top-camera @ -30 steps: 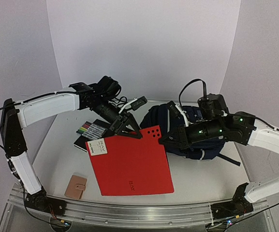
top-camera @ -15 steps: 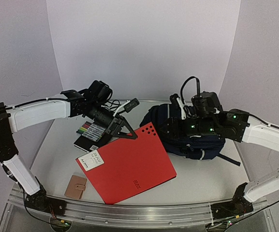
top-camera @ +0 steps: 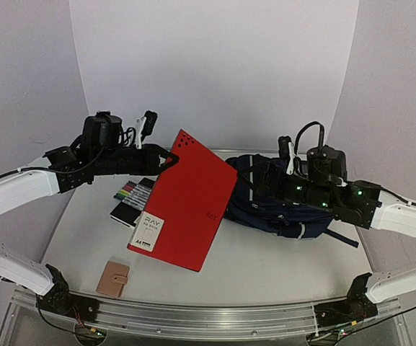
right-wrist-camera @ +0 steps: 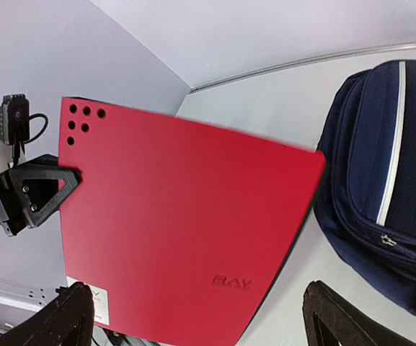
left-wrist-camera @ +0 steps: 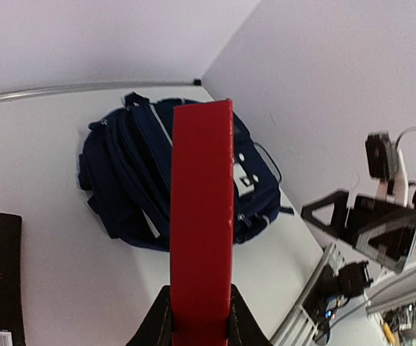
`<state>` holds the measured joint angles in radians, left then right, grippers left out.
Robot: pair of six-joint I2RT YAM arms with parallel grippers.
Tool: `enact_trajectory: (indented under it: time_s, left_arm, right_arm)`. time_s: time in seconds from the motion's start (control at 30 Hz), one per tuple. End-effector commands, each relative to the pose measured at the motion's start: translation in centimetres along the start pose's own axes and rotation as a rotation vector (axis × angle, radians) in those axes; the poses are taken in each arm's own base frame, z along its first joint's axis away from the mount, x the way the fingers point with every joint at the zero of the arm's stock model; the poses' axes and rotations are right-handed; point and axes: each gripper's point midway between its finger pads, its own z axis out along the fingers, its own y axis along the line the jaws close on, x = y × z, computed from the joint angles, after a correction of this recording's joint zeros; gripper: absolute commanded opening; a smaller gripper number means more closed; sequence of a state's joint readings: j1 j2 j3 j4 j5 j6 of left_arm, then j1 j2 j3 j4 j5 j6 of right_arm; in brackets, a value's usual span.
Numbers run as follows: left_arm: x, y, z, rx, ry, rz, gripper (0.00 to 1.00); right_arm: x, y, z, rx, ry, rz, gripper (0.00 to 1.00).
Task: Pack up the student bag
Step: Pick up the files from the center of the board.
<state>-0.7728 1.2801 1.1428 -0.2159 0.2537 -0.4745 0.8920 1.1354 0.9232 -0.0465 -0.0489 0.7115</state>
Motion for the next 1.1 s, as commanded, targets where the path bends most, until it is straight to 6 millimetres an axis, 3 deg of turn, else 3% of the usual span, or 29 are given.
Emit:
enact_trajectory:
  time_s: [0.0, 0.17, 0.4, 0.63, 0.83, 1.07]
  left_arm:
    - [-8.2, 0.6, -4.8, -0.048, -0.466, -0.235, 0.00]
    - [-9.6, 1.1, -7.2, 0.032, -0.663, -0.396, 0.00]
    - [-10.0, 3.0, -9.7, 0.086, -0.854, -0.584, 0.01]
    - [-10.2, 3.3, -10.2, 0.126, -0.899, -0.652, 0.00]
    - [-9.8, 3.3, -9.9, 0.168, -0.892, -0.700, 0.00]
    - [-9.1, 3.5, -9.8, 0.177, -0.858, -0.756, 0.00]
  right_arm:
    - [-2.0, 2.5, -0.9, -0.147, -0.135, 0.199, 0.98]
    - [0.0, 3.8, 0.2, -0.172, -0.122, 0.308, 0.98]
    - [4.6, 7.2, 2.6, -0.220, -0.050, 0.457, 0.98]
    - [7.2, 6.2, 4.4, -0.176, -0.045, 0.572, 0.98]
    - [7.4, 5.5, 5.7, -0.154, -0.082, 0.596, 0.97]
    - [5.0, 6.7, 6.5, -0.222, -0.187, 0.591, 0.82]
